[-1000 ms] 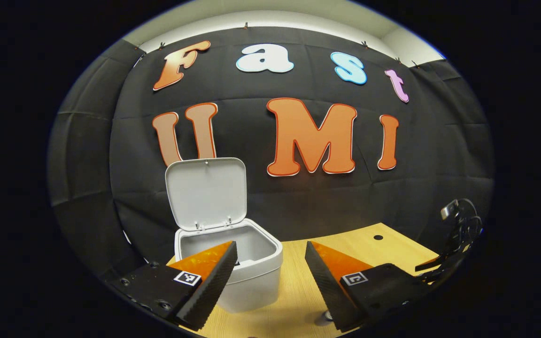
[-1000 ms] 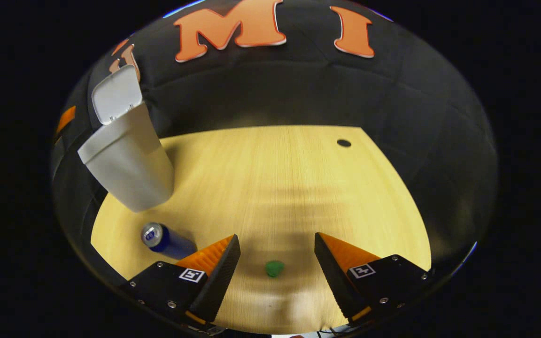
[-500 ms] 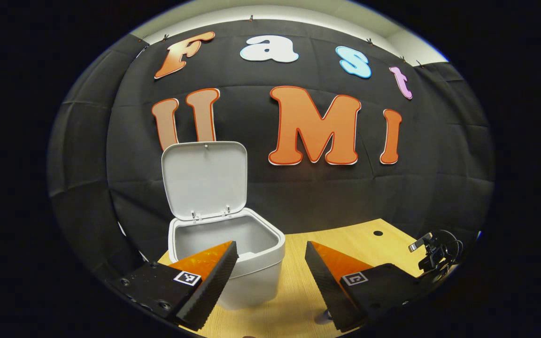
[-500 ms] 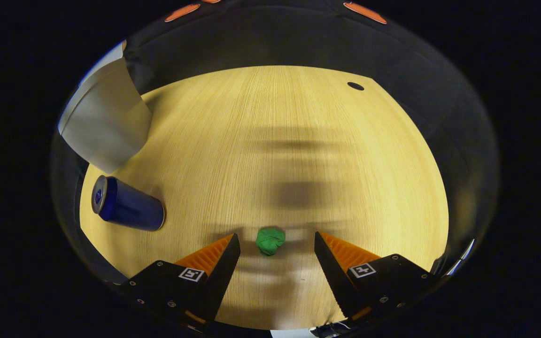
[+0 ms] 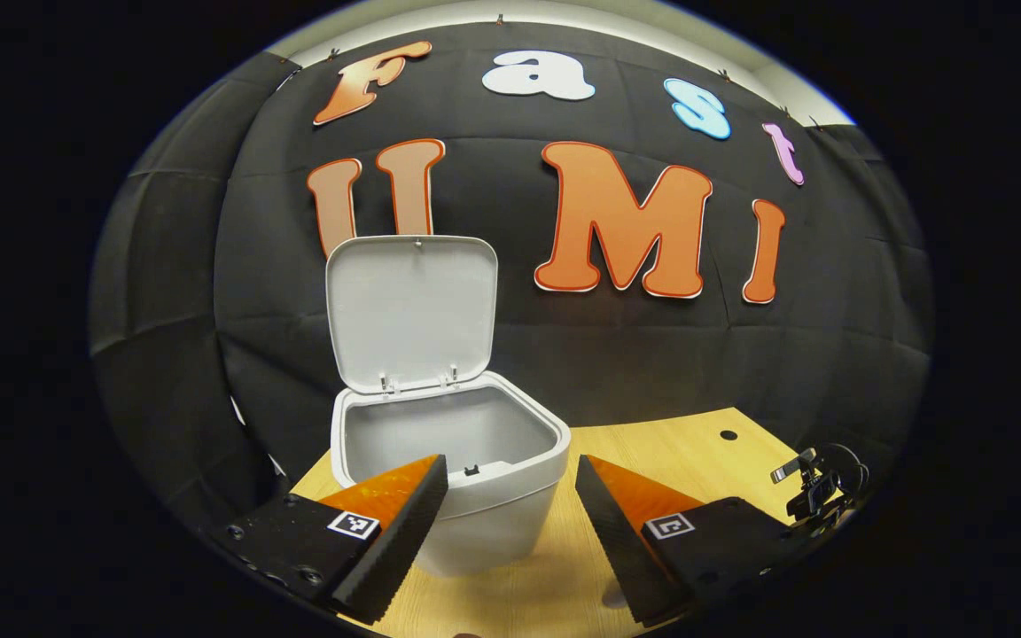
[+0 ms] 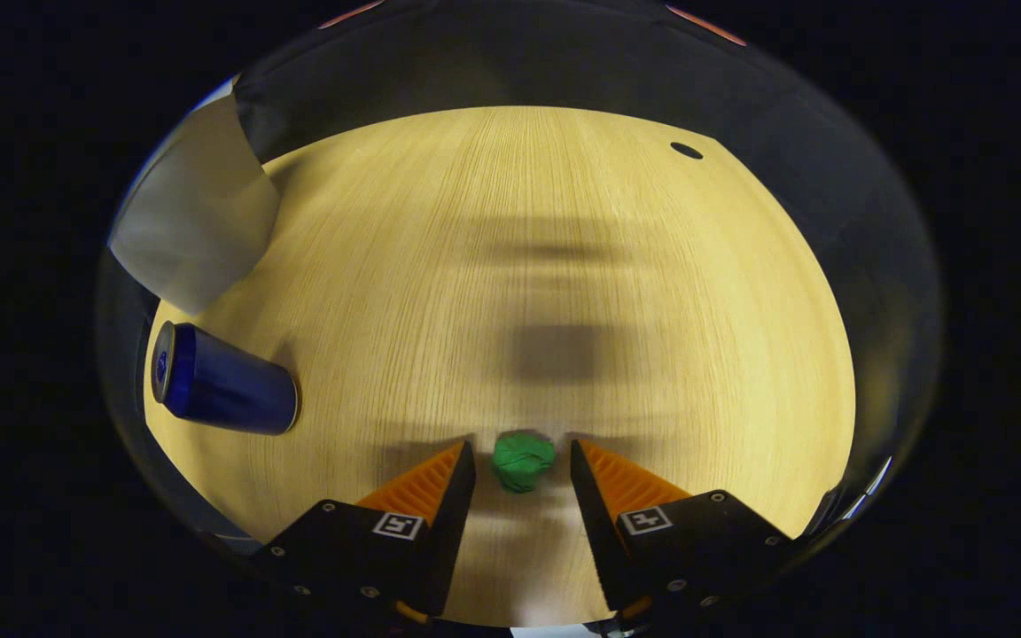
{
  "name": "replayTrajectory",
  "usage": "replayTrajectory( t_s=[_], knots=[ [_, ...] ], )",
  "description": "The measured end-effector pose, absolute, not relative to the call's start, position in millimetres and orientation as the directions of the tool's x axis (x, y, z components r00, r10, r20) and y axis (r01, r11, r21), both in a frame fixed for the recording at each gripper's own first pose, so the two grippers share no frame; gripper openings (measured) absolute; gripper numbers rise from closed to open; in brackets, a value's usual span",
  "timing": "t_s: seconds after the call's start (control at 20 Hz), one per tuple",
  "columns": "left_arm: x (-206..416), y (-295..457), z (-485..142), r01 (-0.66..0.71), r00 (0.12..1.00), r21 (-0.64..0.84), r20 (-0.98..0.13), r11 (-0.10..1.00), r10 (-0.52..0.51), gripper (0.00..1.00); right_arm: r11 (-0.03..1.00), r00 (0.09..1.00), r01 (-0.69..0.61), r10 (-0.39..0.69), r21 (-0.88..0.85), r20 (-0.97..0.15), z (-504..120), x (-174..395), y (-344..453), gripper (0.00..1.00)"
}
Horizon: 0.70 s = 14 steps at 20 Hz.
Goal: Press the lid of the desktop garbage bin to open it, pick up the crumpled paper on the desktop and throw it into the bin, then pick up the pop can on the desktop and drop it into the bin, and finally close the garbage bin lid.
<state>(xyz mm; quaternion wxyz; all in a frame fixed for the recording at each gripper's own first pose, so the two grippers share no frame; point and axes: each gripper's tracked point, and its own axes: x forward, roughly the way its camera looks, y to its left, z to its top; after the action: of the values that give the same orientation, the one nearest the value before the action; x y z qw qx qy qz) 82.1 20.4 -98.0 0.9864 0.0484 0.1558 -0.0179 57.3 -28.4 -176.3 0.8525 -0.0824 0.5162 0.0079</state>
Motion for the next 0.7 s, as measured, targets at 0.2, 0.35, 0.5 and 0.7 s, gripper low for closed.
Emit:
replayTrajectory(
  t_s=[0.2, 0.35, 0.5, 0.7],
  knots=[
    [85.1, 17.8, -97.2, 0.062, 0.951, 0.105, -0.307, 0.993, -0.027, 0.93, 0.986, 0.467, -0.097, -0.074, -0.134, -0.881, -124.0, 80.5, -22.5, 0.35],
    [86.0, 16.5, -97.8, 0.066, 0.950, 0.102, -0.310, 0.993, -0.031, 0.93, 0.988, 0.458, -0.098, -0.064, -0.122, -0.887, -77.3, 101.8, -18.0, 0.22],
    [84.0, 16.6, -96.3, 0.065, 0.951, 0.095, -0.309, 0.993, -0.033, 0.93, 0.988, 0.479, -0.103, -0.051, -0.114, -0.876, -23.7, 129.3, -10.5, 0.12],
    [81.6, 18.2, -93.7, 0.065, 0.952, 0.092, -0.304, 0.994, -0.034, 0.93, 0.983, 0.511, -0.129, -0.045, -0.129, -0.859, 57.9, 175.4, -0.6, 0.05]
  ],
)
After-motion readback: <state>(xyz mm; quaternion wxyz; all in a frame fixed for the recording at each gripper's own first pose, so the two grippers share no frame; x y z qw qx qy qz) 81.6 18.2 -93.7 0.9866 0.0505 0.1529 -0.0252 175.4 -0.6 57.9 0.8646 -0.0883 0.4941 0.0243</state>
